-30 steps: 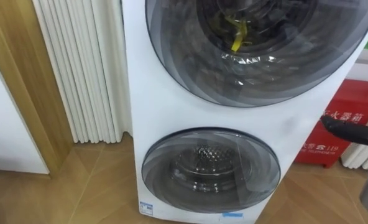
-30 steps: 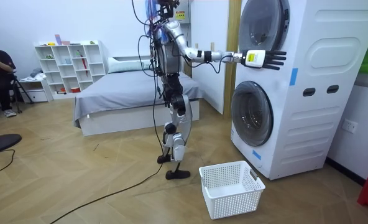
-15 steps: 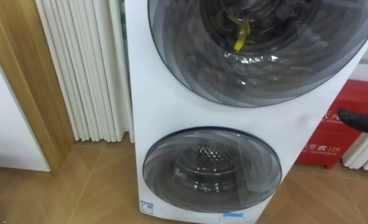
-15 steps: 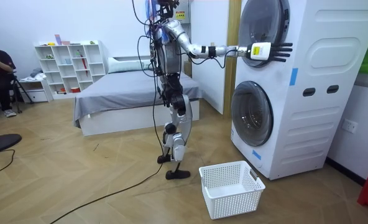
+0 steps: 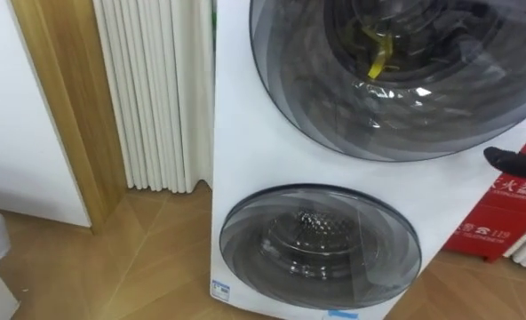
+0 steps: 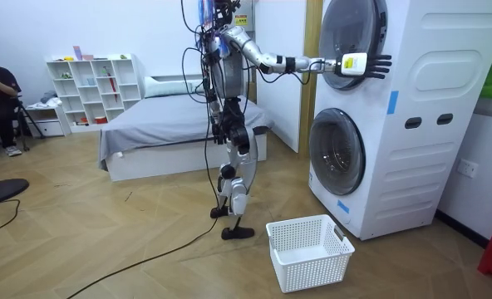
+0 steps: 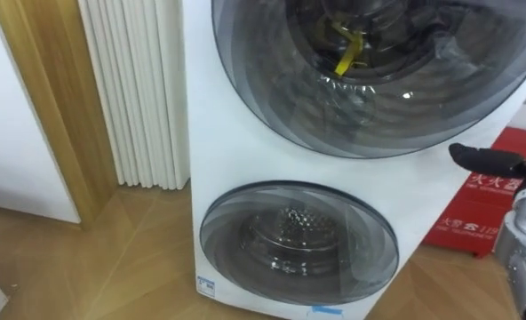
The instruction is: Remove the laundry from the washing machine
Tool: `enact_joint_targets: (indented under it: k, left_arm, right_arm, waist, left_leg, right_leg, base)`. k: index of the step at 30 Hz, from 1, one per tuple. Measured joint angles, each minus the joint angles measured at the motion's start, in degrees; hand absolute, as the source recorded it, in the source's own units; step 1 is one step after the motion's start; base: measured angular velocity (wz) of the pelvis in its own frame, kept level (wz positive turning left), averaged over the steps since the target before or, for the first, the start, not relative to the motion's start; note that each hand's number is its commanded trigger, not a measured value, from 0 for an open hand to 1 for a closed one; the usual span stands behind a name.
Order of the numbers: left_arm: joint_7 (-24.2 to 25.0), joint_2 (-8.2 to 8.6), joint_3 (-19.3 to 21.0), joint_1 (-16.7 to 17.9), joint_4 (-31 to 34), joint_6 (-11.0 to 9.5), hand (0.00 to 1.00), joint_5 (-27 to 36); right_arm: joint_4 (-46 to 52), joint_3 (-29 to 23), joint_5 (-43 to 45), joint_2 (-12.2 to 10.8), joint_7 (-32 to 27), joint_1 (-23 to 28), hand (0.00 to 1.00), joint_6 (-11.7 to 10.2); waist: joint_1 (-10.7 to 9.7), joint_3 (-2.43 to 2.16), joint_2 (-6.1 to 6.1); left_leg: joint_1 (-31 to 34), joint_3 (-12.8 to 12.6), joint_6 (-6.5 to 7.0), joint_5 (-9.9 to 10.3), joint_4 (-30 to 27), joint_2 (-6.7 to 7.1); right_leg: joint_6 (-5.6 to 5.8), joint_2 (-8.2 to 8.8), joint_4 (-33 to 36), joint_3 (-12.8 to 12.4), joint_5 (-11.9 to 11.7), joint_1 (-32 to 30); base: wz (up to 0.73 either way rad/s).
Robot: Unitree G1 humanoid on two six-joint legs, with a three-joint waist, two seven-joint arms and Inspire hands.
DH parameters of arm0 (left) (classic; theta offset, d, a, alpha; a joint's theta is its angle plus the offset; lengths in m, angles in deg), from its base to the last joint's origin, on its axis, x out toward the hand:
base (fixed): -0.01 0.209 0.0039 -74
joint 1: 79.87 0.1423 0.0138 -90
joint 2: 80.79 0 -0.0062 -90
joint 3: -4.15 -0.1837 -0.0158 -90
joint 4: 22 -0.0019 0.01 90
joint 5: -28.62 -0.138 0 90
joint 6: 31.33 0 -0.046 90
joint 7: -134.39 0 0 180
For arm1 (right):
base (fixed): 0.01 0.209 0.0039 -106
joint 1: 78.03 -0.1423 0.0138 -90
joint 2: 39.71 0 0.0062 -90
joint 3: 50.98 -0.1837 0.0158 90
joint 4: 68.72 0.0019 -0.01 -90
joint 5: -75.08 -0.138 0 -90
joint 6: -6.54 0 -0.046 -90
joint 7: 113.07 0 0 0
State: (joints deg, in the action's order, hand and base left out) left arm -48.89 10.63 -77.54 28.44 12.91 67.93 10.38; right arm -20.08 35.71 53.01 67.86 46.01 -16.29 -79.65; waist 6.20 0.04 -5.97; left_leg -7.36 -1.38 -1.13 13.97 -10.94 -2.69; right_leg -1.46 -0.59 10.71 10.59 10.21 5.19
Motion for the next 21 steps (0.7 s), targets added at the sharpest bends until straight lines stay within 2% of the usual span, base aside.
enact_joint_targets:
  k: [6, 15, 21]
  left_arm:
    - [0.2, -0.06, 0.0, 0.0, 0.0, -0.4, 0.0, 0.1]
    - [1.7, -0.18, 0.0, -0.3, -0.1, -1.7, 0.0, -0.2]
    - [2.9, -0.2, 0.0, -0.5, -0.1, -2.2, 0.0, -0.3]
  right_arm:
    - [0.0, 1.4, -0.1, 0.1, 1.2, -0.5, 0.0, 0.0]
    - [-1.0, 3.5, 0.0, 0.5, 3.4, -4.9, 0.0, -0.4]
    - [-1.2, 4.5, 0.2, 2.7, 6.2, -4.9, 0.0, -0.5]
  waist:
    - [0.3, 0.02, -0.06]
    - [0.2, 0.07, -0.25]
    - [0.3, 0.25, 0.46]
  left_leg:
    - [0.2, 0.3, 0.0, 0.0, -0.1, 0.17]
    - [0.8, 0.9, 0.01, 0.0, -0.8, 0.33]
    - [0.8, 1.0, 0.01, 0.0, -0.9, 0.31]
  right_leg:
    - [0.05, 0.28, -0.1, 0.6, 0.0, 0.3]
    - [0.06, 0.39, 0.0, 1.0, 0.0, 0.1]
    - [0.05, 0.38, 0.1, 1.1, 0.0, 0.2]
  base:
    - [0.03]
    - [0.02]
    - [0.0]
